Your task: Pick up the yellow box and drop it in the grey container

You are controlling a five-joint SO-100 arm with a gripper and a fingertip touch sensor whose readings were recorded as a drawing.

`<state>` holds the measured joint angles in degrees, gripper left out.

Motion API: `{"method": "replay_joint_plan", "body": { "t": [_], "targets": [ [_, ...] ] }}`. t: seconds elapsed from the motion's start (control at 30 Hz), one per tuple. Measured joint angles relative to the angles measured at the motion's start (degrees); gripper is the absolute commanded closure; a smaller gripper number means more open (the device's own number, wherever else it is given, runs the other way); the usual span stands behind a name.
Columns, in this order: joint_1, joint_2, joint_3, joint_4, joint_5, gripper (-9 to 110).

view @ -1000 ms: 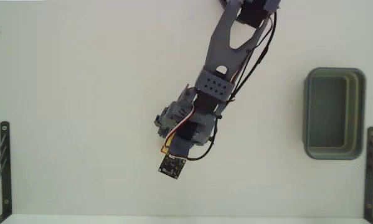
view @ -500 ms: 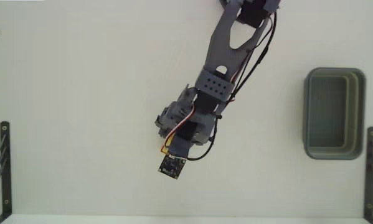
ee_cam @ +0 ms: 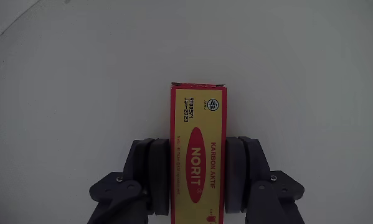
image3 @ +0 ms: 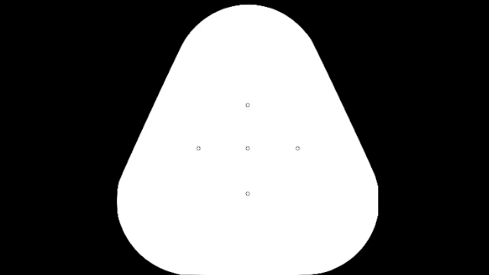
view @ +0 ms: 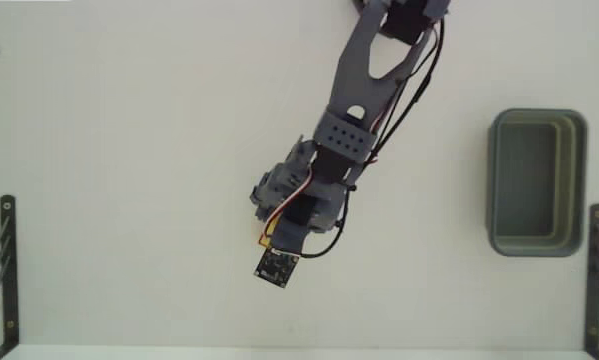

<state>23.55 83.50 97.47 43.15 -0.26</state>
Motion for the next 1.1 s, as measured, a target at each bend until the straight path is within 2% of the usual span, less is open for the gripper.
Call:
{"method": "replay_joint_plan", "body": {
  "t": [1.1],
  "targets": [
    [0.0, 0.0, 0.0, 0.0, 0.0, 60]
  ]
}}
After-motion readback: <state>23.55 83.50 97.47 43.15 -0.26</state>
